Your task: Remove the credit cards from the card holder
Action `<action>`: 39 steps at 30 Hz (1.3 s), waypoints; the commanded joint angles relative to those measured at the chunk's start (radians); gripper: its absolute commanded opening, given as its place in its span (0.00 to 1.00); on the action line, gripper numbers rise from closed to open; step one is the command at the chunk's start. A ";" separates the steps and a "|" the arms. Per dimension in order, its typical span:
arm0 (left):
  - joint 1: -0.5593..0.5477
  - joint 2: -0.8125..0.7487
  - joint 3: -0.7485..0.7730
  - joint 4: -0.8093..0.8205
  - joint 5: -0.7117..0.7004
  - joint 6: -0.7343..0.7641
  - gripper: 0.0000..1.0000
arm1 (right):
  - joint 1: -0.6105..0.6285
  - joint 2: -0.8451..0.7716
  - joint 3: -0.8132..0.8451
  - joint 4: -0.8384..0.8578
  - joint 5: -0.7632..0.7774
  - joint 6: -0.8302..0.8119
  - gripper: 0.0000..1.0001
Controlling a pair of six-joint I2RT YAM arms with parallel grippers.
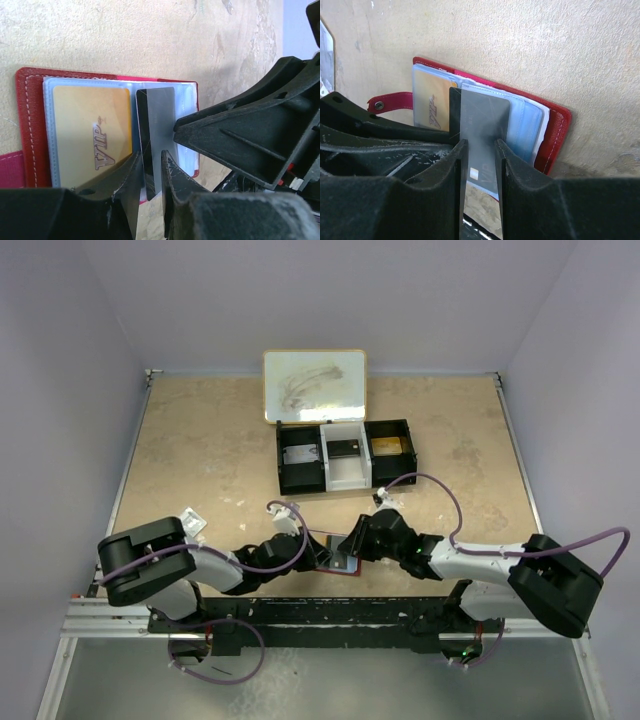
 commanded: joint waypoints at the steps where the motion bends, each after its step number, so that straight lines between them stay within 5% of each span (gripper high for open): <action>1: 0.002 0.041 -0.015 0.235 0.038 -0.058 0.18 | 0.002 0.031 -0.041 -0.055 -0.013 0.008 0.32; 19: 0.003 0.064 -0.041 0.298 0.035 -0.076 0.00 | 0.002 0.049 -0.056 -0.045 -0.004 0.020 0.32; 39: 0.008 -0.116 -0.041 0.021 -0.024 -0.006 0.00 | 0.002 0.050 -0.044 -0.084 0.028 0.024 0.34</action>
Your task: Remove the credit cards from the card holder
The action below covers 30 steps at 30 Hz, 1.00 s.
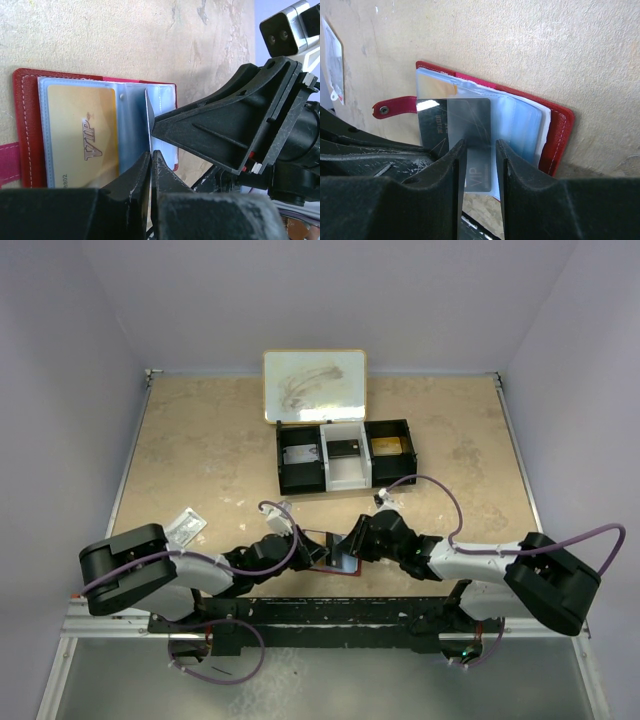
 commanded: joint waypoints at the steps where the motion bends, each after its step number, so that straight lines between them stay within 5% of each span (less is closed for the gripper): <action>1: 0.001 -0.029 0.017 -0.027 -0.017 0.033 0.00 | 0.003 0.031 -0.023 -0.134 0.027 -0.020 0.34; 15: 0.001 0.072 0.072 0.067 0.059 0.026 0.13 | 0.003 0.069 -0.011 -0.097 -0.003 -0.032 0.32; 21: 0.002 0.074 0.061 0.056 0.044 0.018 0.04 | 0.003 0.057 -0.015 -0.109 0.003 -0.027 0.32; 30: 0.001 -0.070 0.062 -0.168 -0.031 0.044 0.00 | 0.002 0.059 -0.006 -0.131 0.017 -0.027 0.33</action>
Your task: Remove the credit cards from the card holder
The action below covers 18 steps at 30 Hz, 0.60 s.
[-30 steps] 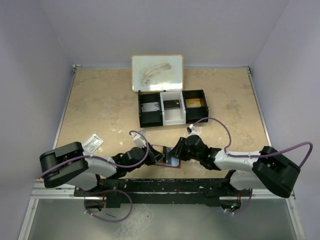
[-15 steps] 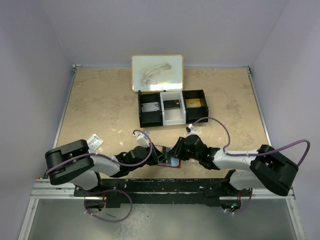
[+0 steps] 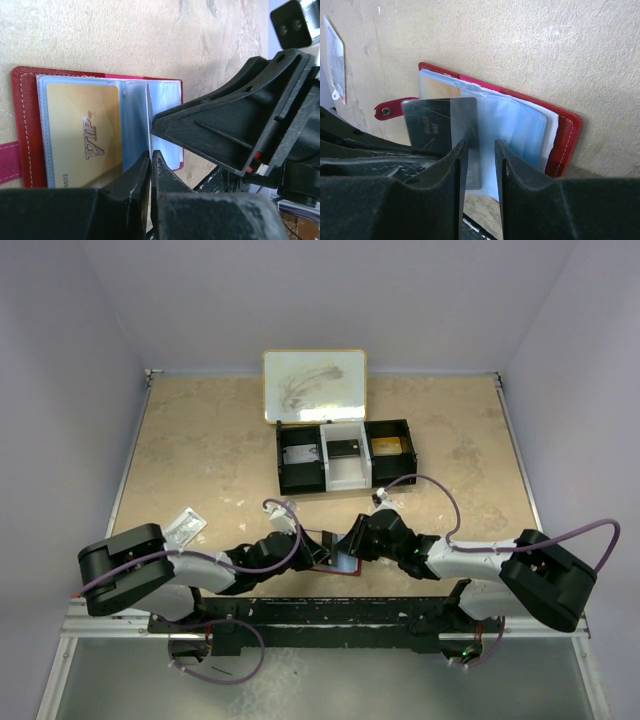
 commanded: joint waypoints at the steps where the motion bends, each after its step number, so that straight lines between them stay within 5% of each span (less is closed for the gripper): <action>1: 0.001 -0.095 0.022 -0.103 -0.055 0.029 0.00 | 0.003 0.034 -0.012 -0.157 0.024 -0.025 0.33; 18: 0.001 -0.284 0.043 -0.367 -0.128 0.075 0.00 | 0.002 -0.047 0.062 -0.154 0.025 -0.113 0.37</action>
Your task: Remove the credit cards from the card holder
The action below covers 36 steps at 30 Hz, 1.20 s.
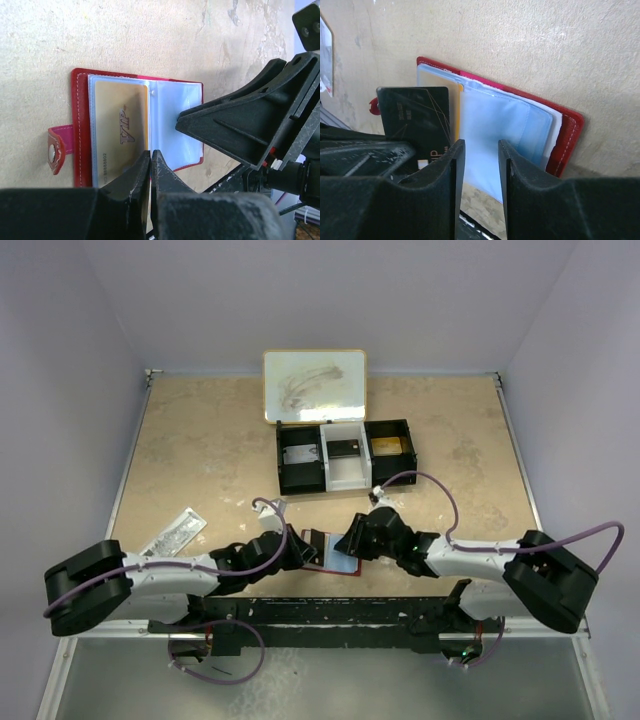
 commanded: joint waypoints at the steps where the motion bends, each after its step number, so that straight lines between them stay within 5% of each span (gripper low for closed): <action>1: 0.001 -0.065 0.030 -0.050 -0.045 0.035 0.00 | 0.002 -0.067 0.031 -0.094 0.038 -0.086 0.37; 10: 0.001 -0.098 0.026 -0.064 -0.049 0.047 0.00 | 0.002 -0.161 0.026 0.051 -0.067 -0.143 0.41; 27: 0.002 -0.063 -0.054 0.059 -0.064 -0.151 0.00 | 0.003 0.178 -0.156 0.620 -0.275 0.161 0.42; 36: 0.001 -0.071 -0.129 0.199 -0.062 -0.262 0.00 | 0.004 0.258 -0.193 0.760 -0.275 0.216 0.43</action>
